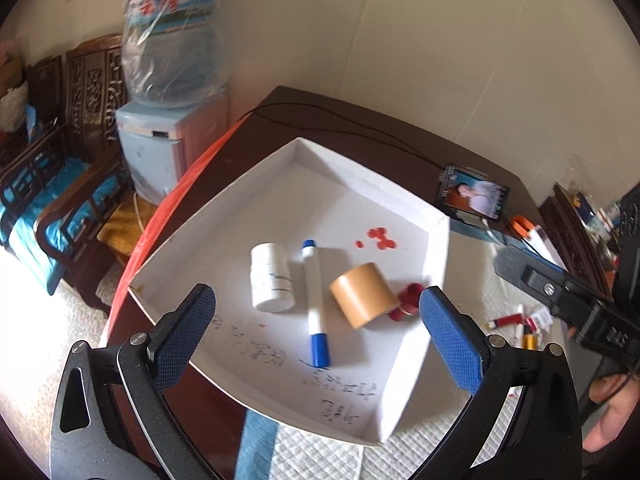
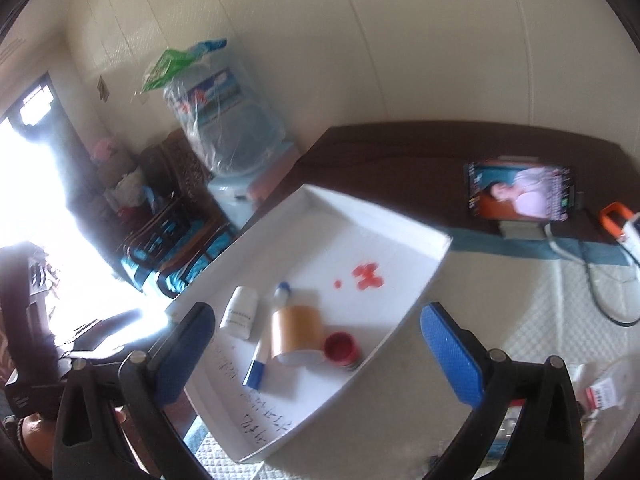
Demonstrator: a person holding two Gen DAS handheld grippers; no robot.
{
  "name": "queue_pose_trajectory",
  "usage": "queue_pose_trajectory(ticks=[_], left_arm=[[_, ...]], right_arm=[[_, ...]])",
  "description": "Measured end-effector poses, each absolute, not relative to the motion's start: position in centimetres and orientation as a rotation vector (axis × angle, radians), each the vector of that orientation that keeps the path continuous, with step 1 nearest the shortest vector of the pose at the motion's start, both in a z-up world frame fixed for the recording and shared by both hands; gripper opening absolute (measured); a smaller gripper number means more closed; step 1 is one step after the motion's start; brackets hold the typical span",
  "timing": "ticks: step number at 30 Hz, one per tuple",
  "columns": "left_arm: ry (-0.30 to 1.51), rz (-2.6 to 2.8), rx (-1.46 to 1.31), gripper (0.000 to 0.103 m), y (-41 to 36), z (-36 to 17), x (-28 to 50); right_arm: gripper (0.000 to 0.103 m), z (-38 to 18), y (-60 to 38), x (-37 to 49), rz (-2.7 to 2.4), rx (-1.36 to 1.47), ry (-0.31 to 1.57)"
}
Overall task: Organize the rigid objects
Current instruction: 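Move both open grippers back over the pad toward the remaining items, then grasp the black charger with the left gripper while the right grasps the yellow lighter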
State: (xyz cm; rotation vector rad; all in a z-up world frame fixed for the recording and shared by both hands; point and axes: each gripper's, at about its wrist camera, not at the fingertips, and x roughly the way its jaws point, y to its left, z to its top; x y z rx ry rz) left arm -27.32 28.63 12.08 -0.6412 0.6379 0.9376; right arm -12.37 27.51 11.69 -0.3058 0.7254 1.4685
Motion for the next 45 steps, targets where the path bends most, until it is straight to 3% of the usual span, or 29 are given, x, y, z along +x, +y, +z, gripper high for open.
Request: queue_pose_trajectory(ticks=[7, 12, 20, 25, 27, 31, 42, 44, 45], left_arm=[[0.698, 0.816, -0.559, 0.103, 25.7, 12.1, -24.1], [0.786, 0.701, -0.519, 0.103, 23.2, 11.0, -20.2], [0.966, 0.508, -0.436, 0.102, 19.2, 6.8, -13.2], [1.073, 0.408, -0.33, 0.075, 17.1, 3.9, -9.9], [1.098, 0.403, -0.325, 0.071, 17.0, 3.0, -9.2], [1.099, 0.394, -0.34, 0.066, 17.5, 2.8, -8.8], [1.12, 0.353, -0.266, 0.066, 17.1, 1.5, -6.9], [1.12, 0.345, -0.217, 0.051, 16.5, 1.5, -6.8], [1.114, 0.33, -0.219, 0.05, 16.4, 1.6, -6.9]], right_arm=[[0.103, 11.8, 24.7, -8.1, 1.385, -0.227, 0.743], [0.103, 12.2, 19.5, -0.5, 1.216, -0.104, 0.715], [0.103, 8.7, 10.9, 6.2, 1.053, -0.1, 0.807], [0.103, 6.3, 9.3, 5.8, 1.109, -0.215, 0.911], [0.102, 5.4, 9.5, 4.7, 1.132, -0.269, 0.933], [0.067, 4.0, 11.2, 2.8, 1.186, -0.373, 0.956], [0.066, 2.2, 14.8, -0.2, 1.199, -0.56, 0.921], [0.045, 2.2, 14.9, -0.6, 1.219, -0.597, 0.905], [0.035, 2.2, 14.8, -0.6, 1.246, -0.588, 0.926]])
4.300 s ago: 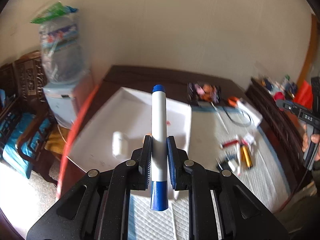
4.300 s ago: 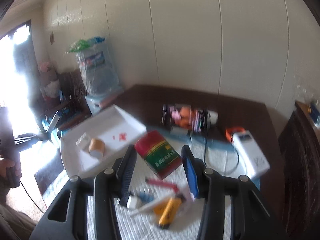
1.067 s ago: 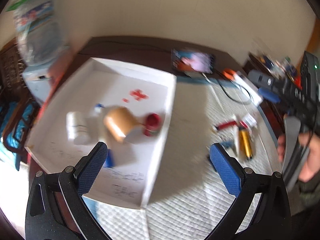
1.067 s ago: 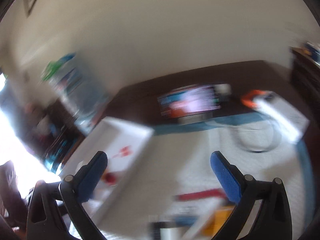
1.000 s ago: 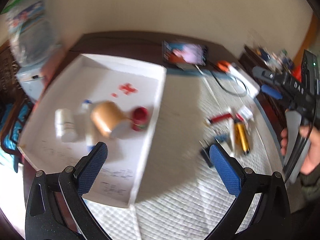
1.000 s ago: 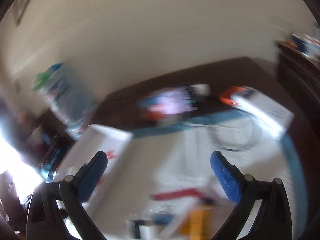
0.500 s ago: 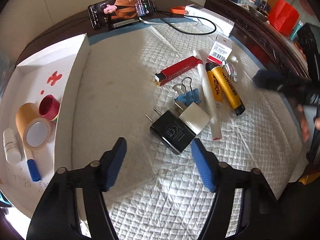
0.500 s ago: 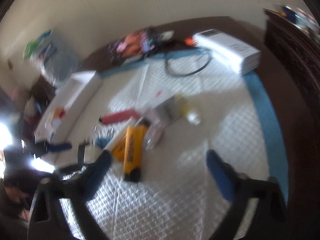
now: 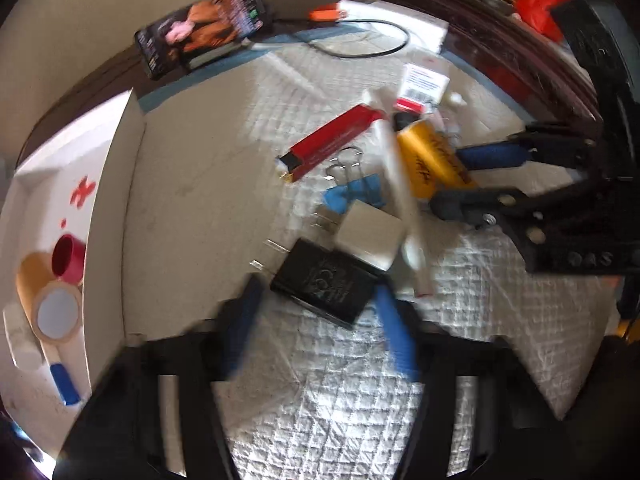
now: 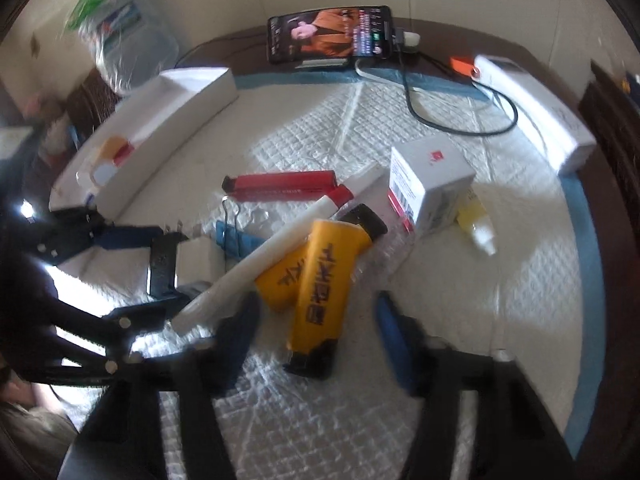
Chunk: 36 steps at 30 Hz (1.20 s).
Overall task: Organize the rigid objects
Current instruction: 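Grasp the black charger with the left gripper while the right grasps the yellow lighter, then carry the black charger and yellow lighter over the white tray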
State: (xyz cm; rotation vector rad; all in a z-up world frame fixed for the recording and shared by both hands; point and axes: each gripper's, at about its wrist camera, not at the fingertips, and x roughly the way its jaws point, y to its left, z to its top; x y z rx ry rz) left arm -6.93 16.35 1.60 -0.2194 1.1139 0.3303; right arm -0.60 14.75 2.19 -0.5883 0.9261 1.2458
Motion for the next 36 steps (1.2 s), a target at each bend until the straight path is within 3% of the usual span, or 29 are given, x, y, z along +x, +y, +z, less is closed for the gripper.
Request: queue_pose_trajectory(ticks=[1, 7, 23, 36], left_arm=[[1.112, 0.327, -0.226, 0.05, 16.3, 1.6, -7.0], [1.046, 0.353, -0.299, 0.05, 16.8, 3.1, -8.8], [0.718, 0.541, -0.429, 0.05, 19.2, 13.2, -16.6], [0.62, 0.643, -0.469, 0.05, 20.1, 15.7, -20.5]], right_arm=[[0.023, 2.2, 14.9, -0.5, 1.251, -0.583, 0.939], [0.023, 3.2, 13.0, 0.6, 1.256, -0.493, 0.963], [0.023, 11.4, 8.6, 1.2, 1.326, -0.191, 0.83], [0.023, 13.3, 10.1, 0.0, 1.402, -0.159, 0.808]])
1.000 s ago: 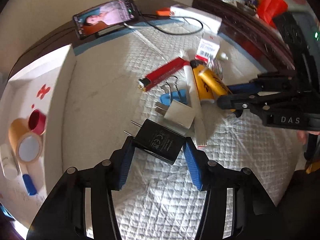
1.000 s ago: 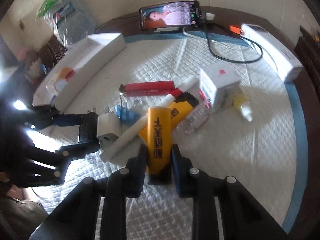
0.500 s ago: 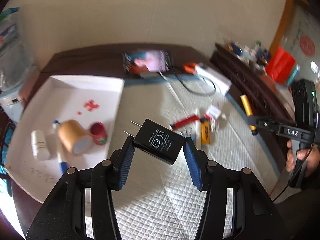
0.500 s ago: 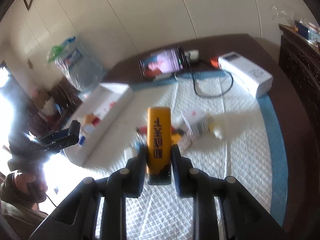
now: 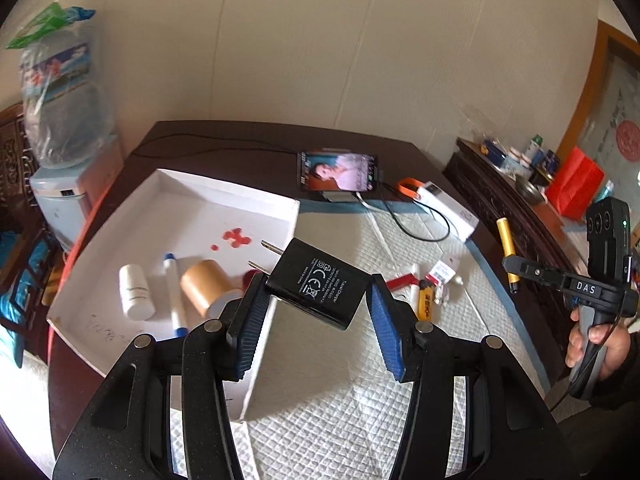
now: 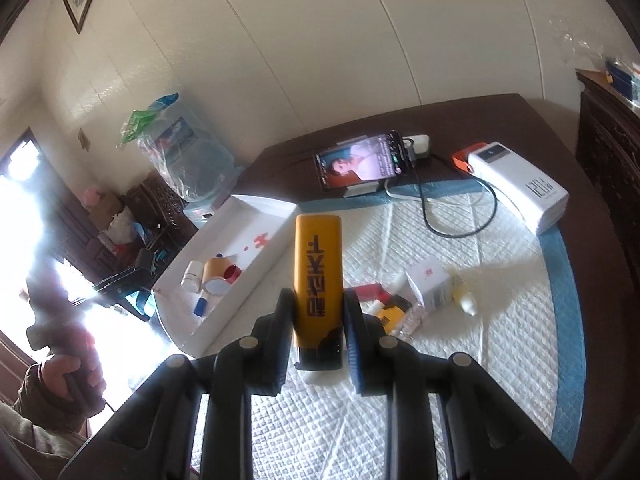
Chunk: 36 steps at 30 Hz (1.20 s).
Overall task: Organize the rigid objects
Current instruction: 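Carry the black charger and yellow lighter over the white tray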
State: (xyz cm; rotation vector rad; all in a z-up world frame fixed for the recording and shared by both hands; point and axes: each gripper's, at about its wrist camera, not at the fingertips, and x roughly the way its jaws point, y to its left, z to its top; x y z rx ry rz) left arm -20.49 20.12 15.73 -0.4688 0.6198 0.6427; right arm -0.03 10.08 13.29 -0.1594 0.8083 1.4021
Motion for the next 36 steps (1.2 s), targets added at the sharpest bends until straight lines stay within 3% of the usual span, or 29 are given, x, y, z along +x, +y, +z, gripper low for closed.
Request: queue_pose_trajectory(ticks=[16, 26, 36], left_arm=[[0.521, 0.78, -0.487, 0.05, 21.7, 18.8, -26.0], [0.421, 0.852, -0.438, 0.05, 22.8, 23.5, -29.3], [0.378, 0.922, -0.437, 0.05, 24.9, 24.9, -32.1]], right_arm=[[0.023, 15.4, 12.9, -2.2, 1.495, -0.179, 0.759], [0.023, 21.6, 15.3, -4.7, 1.602, -0.164, 0.586], [0.023, 26.6, 18.8, -7.8, 1.719, -0.117, 0.483]])
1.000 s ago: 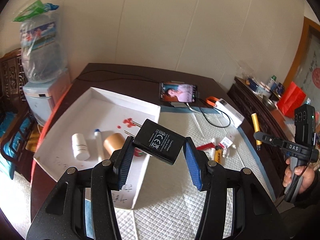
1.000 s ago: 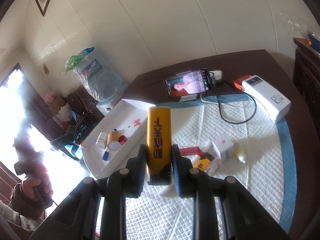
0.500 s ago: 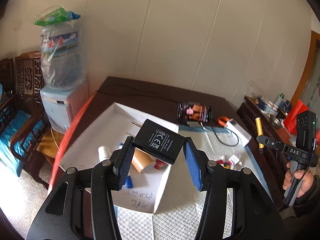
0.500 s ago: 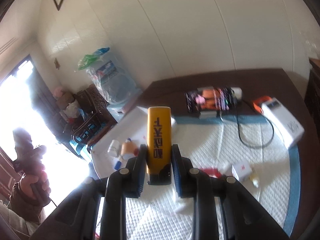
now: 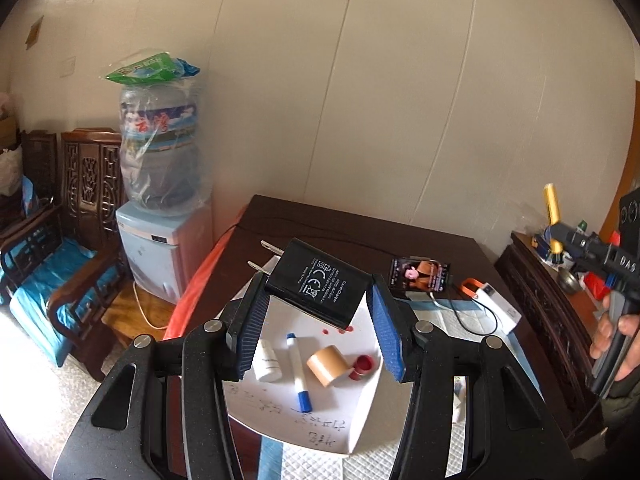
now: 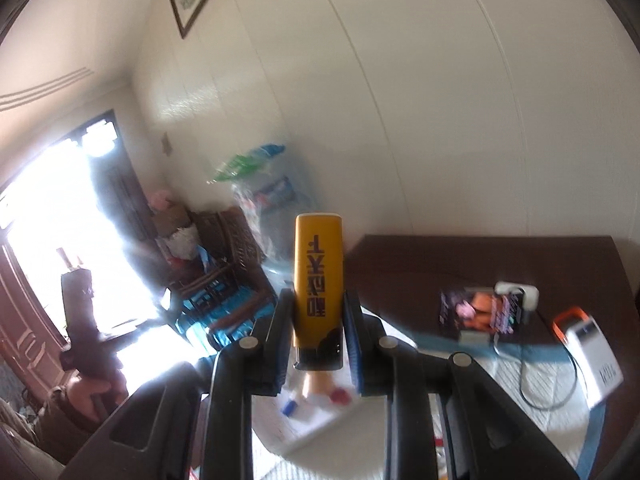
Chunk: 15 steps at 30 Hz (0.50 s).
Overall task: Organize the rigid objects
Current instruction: 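Carry the black charger and yellow lighter over the white tray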
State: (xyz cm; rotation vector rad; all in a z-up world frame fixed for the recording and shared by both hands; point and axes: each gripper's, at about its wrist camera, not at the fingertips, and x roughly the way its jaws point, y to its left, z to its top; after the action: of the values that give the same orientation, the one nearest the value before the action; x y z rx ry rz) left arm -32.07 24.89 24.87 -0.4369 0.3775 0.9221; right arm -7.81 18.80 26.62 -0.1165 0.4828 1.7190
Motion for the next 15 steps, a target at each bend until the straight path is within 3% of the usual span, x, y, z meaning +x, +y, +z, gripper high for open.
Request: queue_pose_trajectory(ticks=[4, 9, 15], left_arm=[[0.39, 0.93, -0.455, 0.05, 25.7, 24.2, -32.1], [0.44, 0.932, -0.509, 0.05, 27.5, 21.6, -31.5], [0.595, 0.972, -0.544, 0.05, 31.3, 16.7, -28.6]], right_arm=[[0.023, 25.0, 21.1, -9.2, 1.734, -0.158, 0.52], [0.023, 20.0, 25.3, -9.7, 1.708, -0.236, 0.699], [0.023, 14.2, 29.6, -9.4, 1.633, -0.346, 0.853]])
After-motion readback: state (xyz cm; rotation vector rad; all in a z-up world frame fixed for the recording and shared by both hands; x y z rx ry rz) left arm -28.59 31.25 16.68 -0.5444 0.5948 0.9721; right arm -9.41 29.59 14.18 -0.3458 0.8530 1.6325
